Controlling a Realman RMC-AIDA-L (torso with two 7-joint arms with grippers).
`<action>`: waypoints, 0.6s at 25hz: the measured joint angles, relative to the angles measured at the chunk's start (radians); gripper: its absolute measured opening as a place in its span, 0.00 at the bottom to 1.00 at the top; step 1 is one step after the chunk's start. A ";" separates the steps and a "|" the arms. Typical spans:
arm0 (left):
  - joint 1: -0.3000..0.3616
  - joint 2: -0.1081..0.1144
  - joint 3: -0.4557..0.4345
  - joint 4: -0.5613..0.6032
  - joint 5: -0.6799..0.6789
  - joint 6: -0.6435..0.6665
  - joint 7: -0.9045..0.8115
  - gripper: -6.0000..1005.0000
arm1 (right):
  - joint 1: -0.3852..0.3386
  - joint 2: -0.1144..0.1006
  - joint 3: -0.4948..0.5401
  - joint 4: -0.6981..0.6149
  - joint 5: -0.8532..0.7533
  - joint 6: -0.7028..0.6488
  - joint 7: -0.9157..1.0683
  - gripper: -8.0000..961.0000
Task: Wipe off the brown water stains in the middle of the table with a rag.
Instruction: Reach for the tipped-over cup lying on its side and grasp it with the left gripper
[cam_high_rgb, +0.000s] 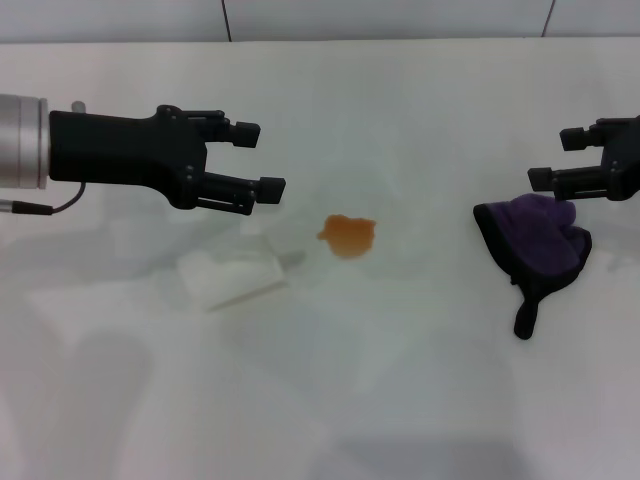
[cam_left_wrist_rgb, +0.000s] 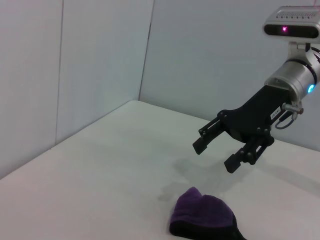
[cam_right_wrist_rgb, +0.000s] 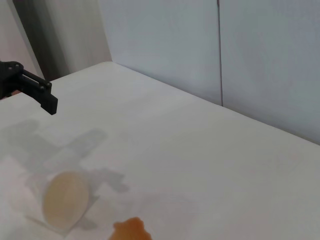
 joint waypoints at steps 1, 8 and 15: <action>0.000 0.000 0.000 0.000 0.000 0.000 0.000 0.87 | 0.000 0.000 0.000 0.000 0.000 -0.001 -0.002 0.80; -0.002 -0.001 0.000 0.001 0.000 0.000 0.000 0.87 | 0.005 0.002 -0.008 0.000 0.008 -0.009 -0.019 0.80; -0.002 -0.001 0.000 0.001 -0.001 0.001 -0.001 0.87 | 0.003 0.002 -0.006 0.000 0.028 -0.021 -0.035 0.80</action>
